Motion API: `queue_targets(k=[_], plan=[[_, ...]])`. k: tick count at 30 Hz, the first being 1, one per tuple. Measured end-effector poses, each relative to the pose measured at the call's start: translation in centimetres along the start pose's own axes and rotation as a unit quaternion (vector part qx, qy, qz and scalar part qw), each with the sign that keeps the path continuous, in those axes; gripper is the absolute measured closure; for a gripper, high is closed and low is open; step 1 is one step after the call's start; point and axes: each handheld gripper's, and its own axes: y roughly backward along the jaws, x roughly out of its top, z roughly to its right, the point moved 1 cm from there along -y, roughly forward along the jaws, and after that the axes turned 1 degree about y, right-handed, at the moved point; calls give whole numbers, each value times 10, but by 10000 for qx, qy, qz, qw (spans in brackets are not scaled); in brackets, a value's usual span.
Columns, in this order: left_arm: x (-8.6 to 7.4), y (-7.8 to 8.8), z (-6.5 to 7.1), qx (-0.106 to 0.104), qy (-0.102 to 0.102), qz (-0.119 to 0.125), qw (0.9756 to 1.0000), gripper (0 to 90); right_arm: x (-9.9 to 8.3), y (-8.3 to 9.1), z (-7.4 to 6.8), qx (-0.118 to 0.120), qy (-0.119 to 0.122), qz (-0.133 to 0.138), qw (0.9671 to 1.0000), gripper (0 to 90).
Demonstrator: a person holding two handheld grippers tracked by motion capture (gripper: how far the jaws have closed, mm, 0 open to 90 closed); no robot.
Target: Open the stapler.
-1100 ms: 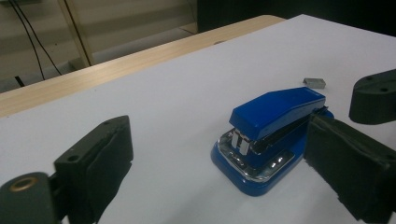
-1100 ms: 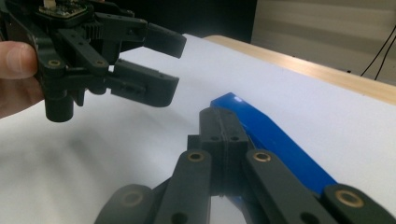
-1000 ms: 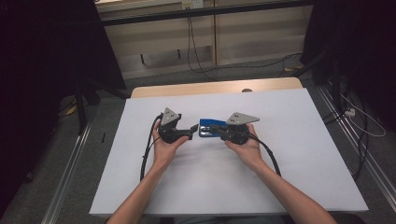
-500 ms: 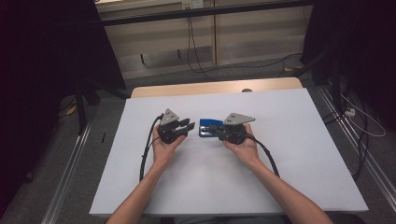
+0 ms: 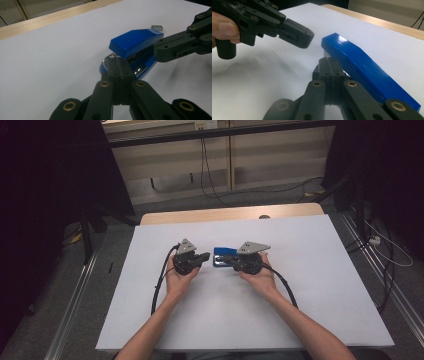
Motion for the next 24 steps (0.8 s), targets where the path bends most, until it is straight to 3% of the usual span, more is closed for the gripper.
queue_targets(k=[14,24], plan=[[-3,-9,-1,24,87,-107,9999,900,-1,-4,4,-15,82,-305,9995,900],[3,-12,-3,43,25,-153,9999,900,0,-10,4,-48,116,-577,9983,900]])
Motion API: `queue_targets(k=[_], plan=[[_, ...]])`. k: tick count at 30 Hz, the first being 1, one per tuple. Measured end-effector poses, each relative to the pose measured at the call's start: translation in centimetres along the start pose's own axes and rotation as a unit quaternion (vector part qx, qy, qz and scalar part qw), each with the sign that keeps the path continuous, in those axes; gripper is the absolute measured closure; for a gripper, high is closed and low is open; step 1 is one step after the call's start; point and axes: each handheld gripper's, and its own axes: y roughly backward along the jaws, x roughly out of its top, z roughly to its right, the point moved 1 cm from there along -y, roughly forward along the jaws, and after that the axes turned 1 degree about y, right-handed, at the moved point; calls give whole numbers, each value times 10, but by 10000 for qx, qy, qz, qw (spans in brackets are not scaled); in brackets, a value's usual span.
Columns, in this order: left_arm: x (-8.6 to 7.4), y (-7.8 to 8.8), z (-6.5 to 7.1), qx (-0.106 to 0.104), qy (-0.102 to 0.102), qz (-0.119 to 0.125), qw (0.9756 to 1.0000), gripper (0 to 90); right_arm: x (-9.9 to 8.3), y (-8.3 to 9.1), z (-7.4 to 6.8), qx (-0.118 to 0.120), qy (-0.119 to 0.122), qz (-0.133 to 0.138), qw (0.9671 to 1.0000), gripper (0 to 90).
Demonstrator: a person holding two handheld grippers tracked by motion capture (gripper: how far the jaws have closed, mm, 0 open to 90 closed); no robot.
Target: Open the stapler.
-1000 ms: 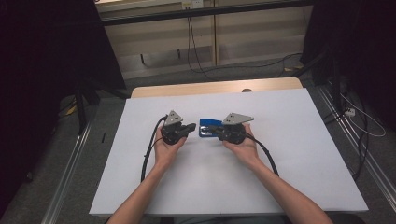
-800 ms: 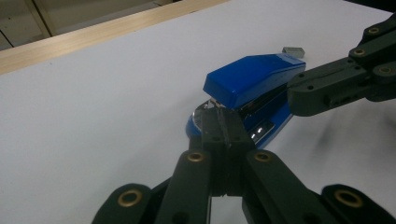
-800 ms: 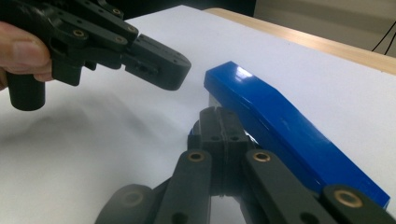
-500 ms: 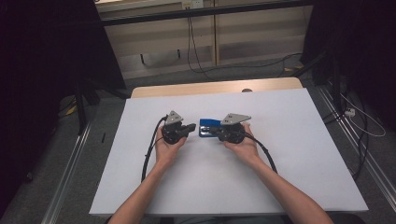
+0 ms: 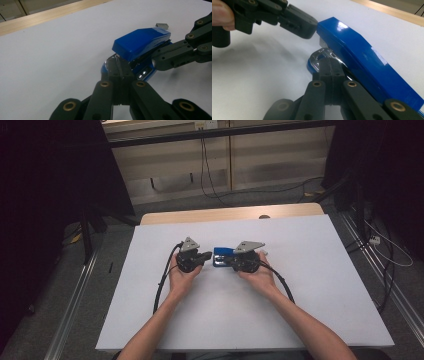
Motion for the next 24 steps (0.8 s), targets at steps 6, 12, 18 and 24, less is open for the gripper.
queue_targets(k=[6,12,18,24], plan=[[0,0,-5,59,39,-41,10000,900,1,-2,2,-40,-59,-47,10000,900],[1,-4,-3,48,-1,-107,9999,900,1,-3,2,-119,-96,-120,9998,900],[3,-10,2,154,-89,-107,9998,900,0,-4,4,-132,-125,-261,9995,900],[1,-12,5,116,-111,-174,9997,900,0,-5,5,-166,-135,-405,9990,900]])
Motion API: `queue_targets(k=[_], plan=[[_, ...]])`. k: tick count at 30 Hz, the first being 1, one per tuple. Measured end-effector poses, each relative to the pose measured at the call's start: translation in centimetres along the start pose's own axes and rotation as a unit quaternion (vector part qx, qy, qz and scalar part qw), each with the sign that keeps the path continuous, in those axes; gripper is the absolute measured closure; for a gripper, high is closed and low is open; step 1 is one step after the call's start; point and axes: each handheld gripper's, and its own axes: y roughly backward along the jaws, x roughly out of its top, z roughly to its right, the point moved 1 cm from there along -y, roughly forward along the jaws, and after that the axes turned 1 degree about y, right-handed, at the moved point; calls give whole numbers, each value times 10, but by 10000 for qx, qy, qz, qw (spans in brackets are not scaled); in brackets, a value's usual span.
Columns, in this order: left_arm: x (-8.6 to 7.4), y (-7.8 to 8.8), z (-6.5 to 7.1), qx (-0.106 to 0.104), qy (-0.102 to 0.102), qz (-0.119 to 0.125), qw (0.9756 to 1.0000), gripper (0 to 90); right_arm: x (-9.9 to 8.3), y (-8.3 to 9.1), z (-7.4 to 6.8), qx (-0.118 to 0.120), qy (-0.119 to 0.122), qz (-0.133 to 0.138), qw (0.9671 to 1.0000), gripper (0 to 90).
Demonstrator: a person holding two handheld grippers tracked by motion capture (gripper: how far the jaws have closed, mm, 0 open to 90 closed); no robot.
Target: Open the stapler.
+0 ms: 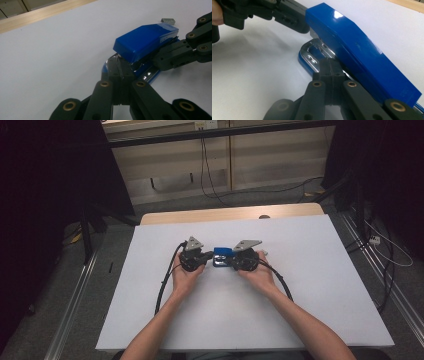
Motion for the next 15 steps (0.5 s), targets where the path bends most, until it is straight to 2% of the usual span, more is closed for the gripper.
queue_targets(k=[15], plan=[[0,0,-1,-42,76,57,9999,900,0,0,0,-18,8,1,10000,900]])
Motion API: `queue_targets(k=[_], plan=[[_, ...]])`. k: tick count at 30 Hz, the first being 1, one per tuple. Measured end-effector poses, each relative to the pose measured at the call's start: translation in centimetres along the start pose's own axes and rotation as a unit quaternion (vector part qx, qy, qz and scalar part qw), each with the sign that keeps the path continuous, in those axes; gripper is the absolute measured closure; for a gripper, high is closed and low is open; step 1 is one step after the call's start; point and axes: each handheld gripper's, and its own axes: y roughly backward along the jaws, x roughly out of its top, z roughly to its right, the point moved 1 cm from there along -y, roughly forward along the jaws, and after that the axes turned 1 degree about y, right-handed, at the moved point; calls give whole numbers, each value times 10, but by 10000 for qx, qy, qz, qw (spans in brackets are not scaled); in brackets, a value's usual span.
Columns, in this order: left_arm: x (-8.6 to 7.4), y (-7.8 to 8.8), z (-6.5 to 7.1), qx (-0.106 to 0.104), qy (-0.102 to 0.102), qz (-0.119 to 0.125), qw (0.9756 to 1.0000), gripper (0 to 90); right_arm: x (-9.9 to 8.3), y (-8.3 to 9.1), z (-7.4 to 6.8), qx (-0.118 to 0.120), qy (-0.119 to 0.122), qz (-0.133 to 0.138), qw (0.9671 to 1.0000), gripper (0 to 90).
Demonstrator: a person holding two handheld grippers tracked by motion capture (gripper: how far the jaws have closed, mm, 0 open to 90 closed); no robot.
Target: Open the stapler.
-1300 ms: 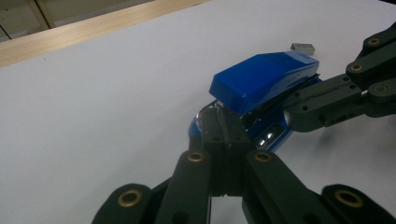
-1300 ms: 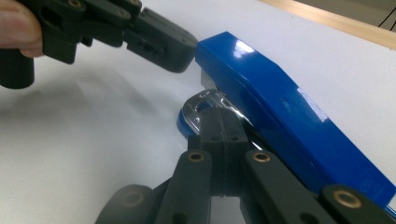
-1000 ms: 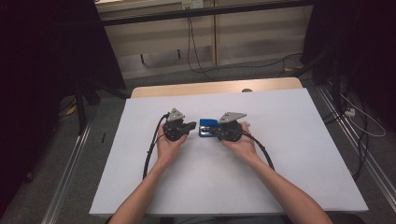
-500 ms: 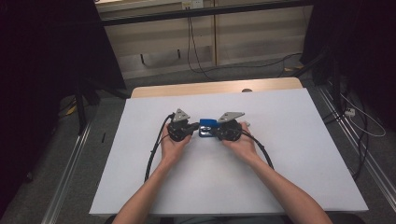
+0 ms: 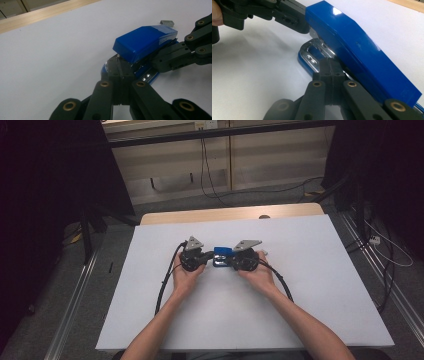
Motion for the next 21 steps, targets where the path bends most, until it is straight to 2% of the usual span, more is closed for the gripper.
queue_targets(k=[12,21], plan=[[2,2,0,8,-22,32,10000,900,0,0,0,-2,4,2,10000,900],[7,5,1,-93,69,172,9998,900,0,0,1,14,-11,3,10000,900]])
